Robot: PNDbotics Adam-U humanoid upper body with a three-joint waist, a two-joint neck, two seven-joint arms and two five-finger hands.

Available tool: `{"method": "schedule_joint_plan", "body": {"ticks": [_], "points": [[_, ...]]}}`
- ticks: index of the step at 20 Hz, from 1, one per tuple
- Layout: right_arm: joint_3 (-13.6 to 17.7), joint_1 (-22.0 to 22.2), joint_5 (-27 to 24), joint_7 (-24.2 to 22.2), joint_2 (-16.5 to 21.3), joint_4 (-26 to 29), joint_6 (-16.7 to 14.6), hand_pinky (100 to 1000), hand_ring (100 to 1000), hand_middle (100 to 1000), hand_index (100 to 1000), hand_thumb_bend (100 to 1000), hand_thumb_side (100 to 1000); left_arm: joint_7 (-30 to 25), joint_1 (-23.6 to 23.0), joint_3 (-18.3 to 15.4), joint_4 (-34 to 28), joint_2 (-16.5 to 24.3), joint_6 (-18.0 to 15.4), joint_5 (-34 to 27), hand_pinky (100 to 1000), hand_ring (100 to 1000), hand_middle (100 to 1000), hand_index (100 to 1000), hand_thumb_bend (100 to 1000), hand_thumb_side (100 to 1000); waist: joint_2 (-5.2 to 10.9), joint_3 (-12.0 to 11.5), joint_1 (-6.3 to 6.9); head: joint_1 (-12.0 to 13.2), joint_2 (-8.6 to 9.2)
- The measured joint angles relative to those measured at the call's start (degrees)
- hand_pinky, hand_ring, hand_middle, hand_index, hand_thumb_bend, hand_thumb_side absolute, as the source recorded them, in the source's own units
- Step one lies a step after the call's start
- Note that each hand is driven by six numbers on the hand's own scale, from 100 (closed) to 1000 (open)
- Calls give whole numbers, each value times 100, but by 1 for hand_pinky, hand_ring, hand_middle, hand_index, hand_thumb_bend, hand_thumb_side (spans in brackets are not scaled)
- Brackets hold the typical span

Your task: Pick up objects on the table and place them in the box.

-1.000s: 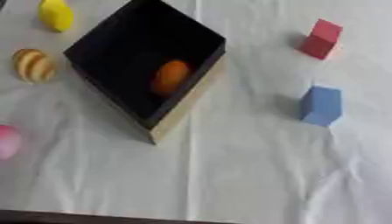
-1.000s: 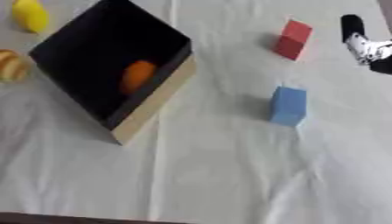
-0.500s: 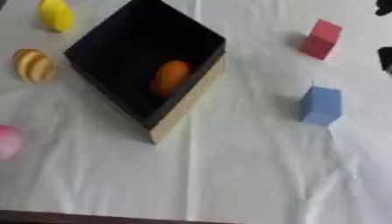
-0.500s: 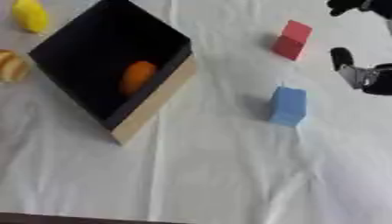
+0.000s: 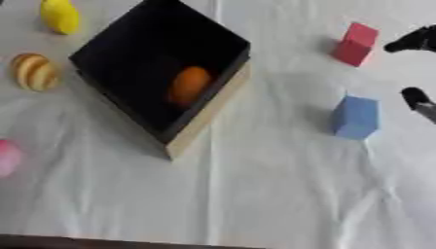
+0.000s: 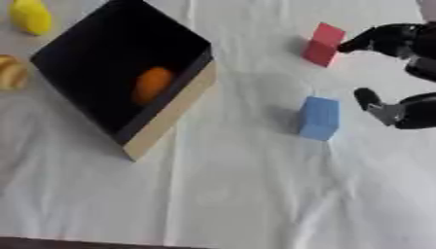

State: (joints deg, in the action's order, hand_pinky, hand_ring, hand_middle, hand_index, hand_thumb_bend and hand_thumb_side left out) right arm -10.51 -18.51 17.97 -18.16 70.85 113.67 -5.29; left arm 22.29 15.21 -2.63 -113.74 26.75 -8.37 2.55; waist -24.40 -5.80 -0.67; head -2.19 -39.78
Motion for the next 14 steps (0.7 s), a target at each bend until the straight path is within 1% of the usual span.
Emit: {"method": "schedule_joint_plan", "body": {"ticks": [1, 4, 5, 7, 8, 10, 14], "points": [[-37, -23, -45, -116, 1, 0, -5, 890, 925, 856, 965, 100, 286, -7, 0, 1, 0, 0, 2, -2, 719, 740, 651, 825, 100, 638, 0, -1, 0, -2, 0], [-142, -80, -166, -429, 0, 1, 4, 917, 943, 856, 972, 100, 380, -23, 0, 4, 0, 0, 2, -11, 719, 741, 652, 825, 100, 640, 0, -2, 0, -11, -2], [-183, -110, -215, -515, -2, 2, 28, 921, 945, 854, 971, 100, 389, -29, 0, 7, 0, 0, 5, -21, 719, 741, 652, 825, 100, 640, 0, -3, 0, -19, -3], [-263, -186, -309, -655, -20, 4, 114, 930, 951, 854, 970, 100, 423, -37, 0, 28, 0, 0, 6, -41, 718, 741, 652, 825, 100, 640, 0, -7, 0, -29, -4], [-303, -231, -342, -709, -46, 4, 168, 936, 957, 859, 978, 100, 456, -43, 0, 37, 0, 0, 5, -47, 718, 741, 652, 825, 100, 640, 0, -11, 0, -37, -4], [-390, -323, -375, -791, -94, 5, 278, 942, 966, 867, 987, 100, 474, -58, 0, 39, 0, 0, 8, -54, 718, 741, 652, 825, 100, 641, 0, -19, 0, -46, -6], [-540, -466, -359, -866, -209, 9, 475, 952, 981, 879, 997, 100, 633, -82, -2, 57, 0, 0, 11, -88, 718, 741, 652, 825, 100, 641, 0, -22, -7, -51, -7]]}}
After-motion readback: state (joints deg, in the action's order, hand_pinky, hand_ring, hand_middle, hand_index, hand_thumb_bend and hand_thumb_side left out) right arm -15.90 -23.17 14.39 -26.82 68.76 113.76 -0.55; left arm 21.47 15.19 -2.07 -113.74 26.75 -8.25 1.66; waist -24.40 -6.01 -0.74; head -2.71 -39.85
